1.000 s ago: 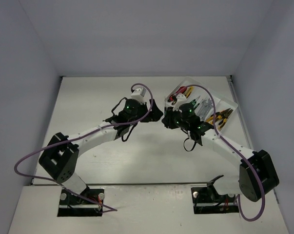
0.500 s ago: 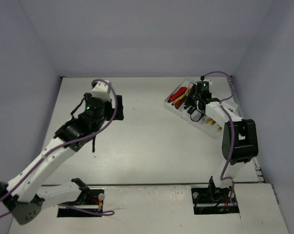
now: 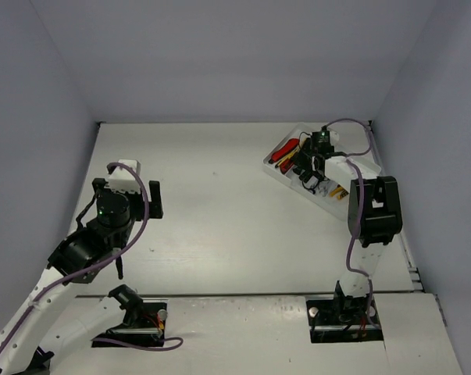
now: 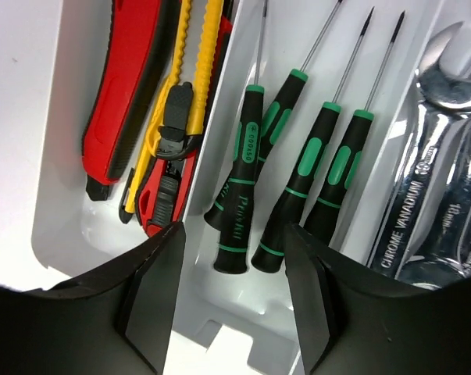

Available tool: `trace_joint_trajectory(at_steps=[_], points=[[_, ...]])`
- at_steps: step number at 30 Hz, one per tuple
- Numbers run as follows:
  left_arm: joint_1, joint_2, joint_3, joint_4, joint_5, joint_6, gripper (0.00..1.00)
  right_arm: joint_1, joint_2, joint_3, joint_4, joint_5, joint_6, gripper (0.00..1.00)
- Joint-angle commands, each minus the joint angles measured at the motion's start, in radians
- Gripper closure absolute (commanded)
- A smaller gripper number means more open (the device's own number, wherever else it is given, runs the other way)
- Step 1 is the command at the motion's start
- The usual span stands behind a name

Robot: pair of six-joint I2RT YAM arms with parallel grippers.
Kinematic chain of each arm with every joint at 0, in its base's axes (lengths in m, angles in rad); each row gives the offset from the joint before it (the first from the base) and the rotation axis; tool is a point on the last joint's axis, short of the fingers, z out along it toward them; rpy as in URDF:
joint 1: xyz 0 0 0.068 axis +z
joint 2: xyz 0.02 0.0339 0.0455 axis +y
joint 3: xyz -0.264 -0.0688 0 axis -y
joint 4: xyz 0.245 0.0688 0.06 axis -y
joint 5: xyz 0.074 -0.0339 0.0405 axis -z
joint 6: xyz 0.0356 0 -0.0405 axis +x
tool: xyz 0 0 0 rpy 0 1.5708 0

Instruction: Sort the tools into containers

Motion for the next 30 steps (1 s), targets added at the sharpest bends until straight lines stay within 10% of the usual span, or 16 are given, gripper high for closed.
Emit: trace_joint_trajectory(at_steps=[1,9,20,30], points=[[0.007,-0.021,0.010,0.013,-0.047,0.036,0.06,-0.003,-0.209,0.016,-0.052,0.090,-0.089,0.48],[0.009,-0.095,0.012,-0.007,-0.054,0.046,0.06,-0.003,-0.765,-0.142,-0.188,0.101,-0.238,0.39],[0.012,-0.248,0.026,-0.111,-0.085,0.044,0.06,0.013,-1.344,-0.326,-0.281,0.092,-0.233,0.00],[0.012,-0.383,-0.012,-0.166,-0.110,0.023,0.06,0.017,-1.578,-0.382,-0.396,0.159,-0.271,0.00]])
